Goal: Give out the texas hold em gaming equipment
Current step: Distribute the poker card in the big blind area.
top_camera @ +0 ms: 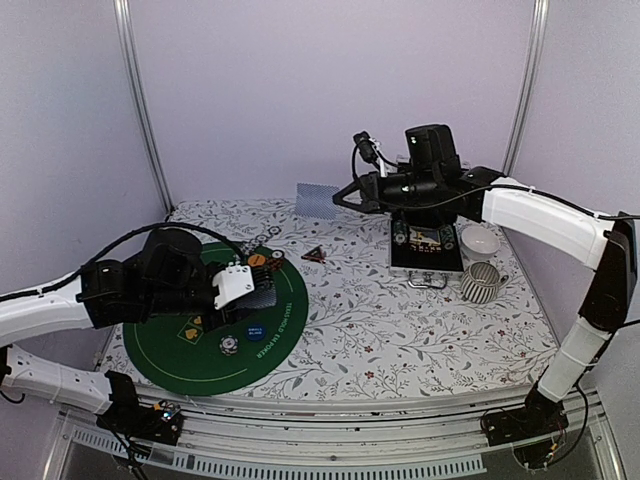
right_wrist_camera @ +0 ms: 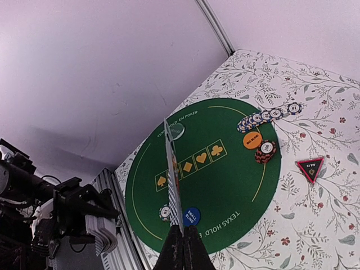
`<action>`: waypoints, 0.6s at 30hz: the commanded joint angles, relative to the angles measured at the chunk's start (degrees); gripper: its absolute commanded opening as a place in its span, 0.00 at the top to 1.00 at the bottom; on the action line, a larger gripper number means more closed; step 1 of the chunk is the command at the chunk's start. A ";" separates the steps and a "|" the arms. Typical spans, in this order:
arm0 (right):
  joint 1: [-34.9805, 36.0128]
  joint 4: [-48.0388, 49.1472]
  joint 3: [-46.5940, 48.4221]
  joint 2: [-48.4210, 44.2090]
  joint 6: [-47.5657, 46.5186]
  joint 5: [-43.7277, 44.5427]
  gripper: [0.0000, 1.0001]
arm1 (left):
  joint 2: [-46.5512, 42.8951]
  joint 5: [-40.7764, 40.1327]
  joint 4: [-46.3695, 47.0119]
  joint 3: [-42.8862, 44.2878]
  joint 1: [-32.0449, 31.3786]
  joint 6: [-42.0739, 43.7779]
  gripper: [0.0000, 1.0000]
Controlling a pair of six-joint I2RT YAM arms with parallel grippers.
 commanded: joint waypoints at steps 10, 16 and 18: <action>0.04 19.08 16.98 28.90 14.64 -7.65 0.98 | -2.59 0.55 -0.76 -0.14 0.74 -1.27 0.52; 2.73 26.95 28.15 44.28 26.53 -5.44 0.98 | -2.61 0.37 -0.85 0.13 0.83 -1.29 0.52; 3.45 28.96 32.08 48.79 30.27 -5.15 0.98 | -2.74 0.32 -0.92 0.16 0.97 -1.32 0.52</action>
